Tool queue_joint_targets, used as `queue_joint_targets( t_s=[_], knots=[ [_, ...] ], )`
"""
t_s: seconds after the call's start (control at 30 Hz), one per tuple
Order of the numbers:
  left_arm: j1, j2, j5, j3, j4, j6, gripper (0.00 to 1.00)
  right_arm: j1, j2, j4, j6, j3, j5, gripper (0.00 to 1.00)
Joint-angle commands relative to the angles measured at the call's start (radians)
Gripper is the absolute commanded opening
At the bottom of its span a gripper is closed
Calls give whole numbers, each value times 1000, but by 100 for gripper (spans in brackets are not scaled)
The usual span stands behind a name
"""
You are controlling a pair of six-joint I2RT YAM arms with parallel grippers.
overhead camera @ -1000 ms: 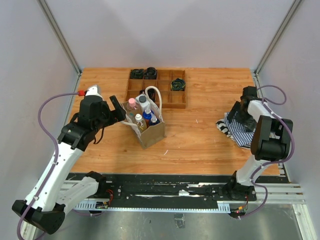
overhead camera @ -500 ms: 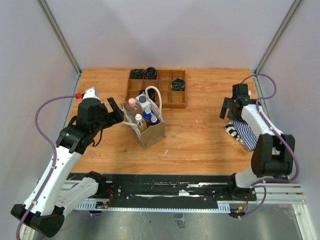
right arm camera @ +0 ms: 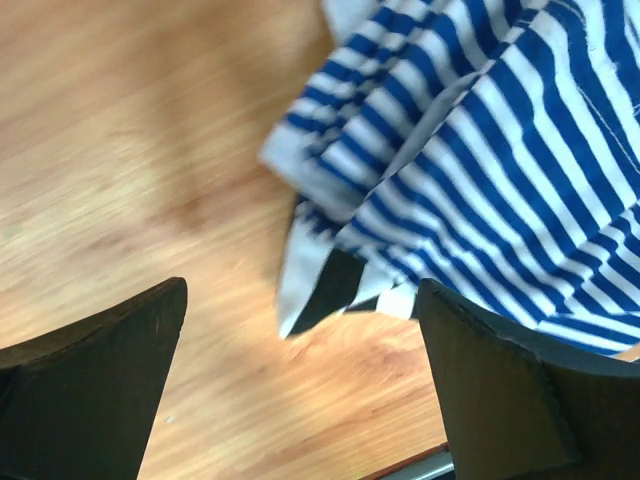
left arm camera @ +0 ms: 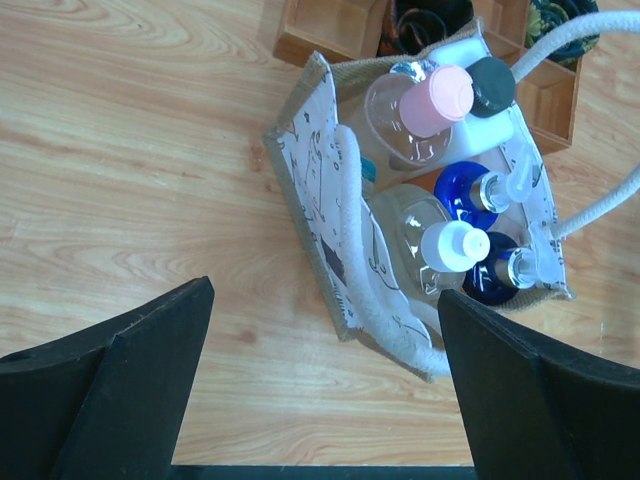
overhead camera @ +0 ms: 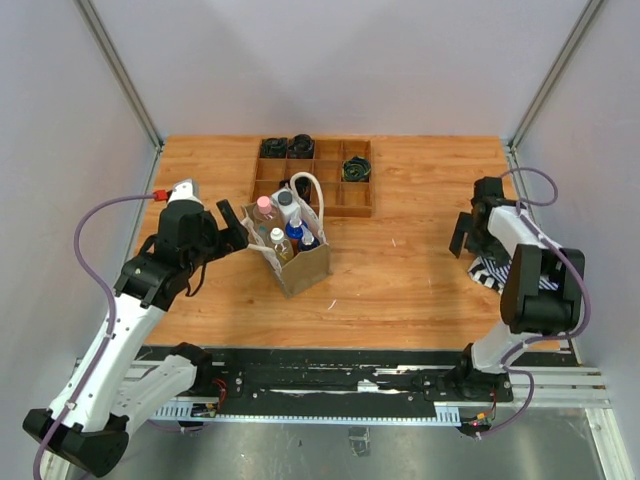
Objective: Take the personal care products out of the canvas bag
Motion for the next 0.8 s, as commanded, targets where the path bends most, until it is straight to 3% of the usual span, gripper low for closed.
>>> queue_joint_targets(
  t_s=[0.0, 0.27, 0.3, 0.33, 0.37, 0.4, 0.43, 0.77],
  knots=[
    [5, 14, 58, -32, 44, 6, 100, 149, -165, -8, -37, 17, 0, 98],
    [5, 52, 146, -96, 124, -36, 97, 635, -332, 52, -149, 164, -151, 96],
    [5, 52, 158, -95, 126, -35, 89, 683, -327, 49, -162, 201, -138, 96],
    [5, 47, 173, -93, 130, -32, 72, 723, -318, 48, -177, 234, -136, 95],
    [5, 39, 186, -91, 134, -30, 34, 763, -305, 49, -202, 271, -147, 94],
    [5, 29, 185, -87, 129, -37, 9, 799, -292, 49, -217, 307, -146, 93],
    [5, 16, 180, -84, 123, -39, 3, 829, -275, 52, -230, 336, -152, 92],
    [5, -62, 172, -40, 28, -55, 1, 967, -53, 80, -270, 512, -287, 72]
  ],
)
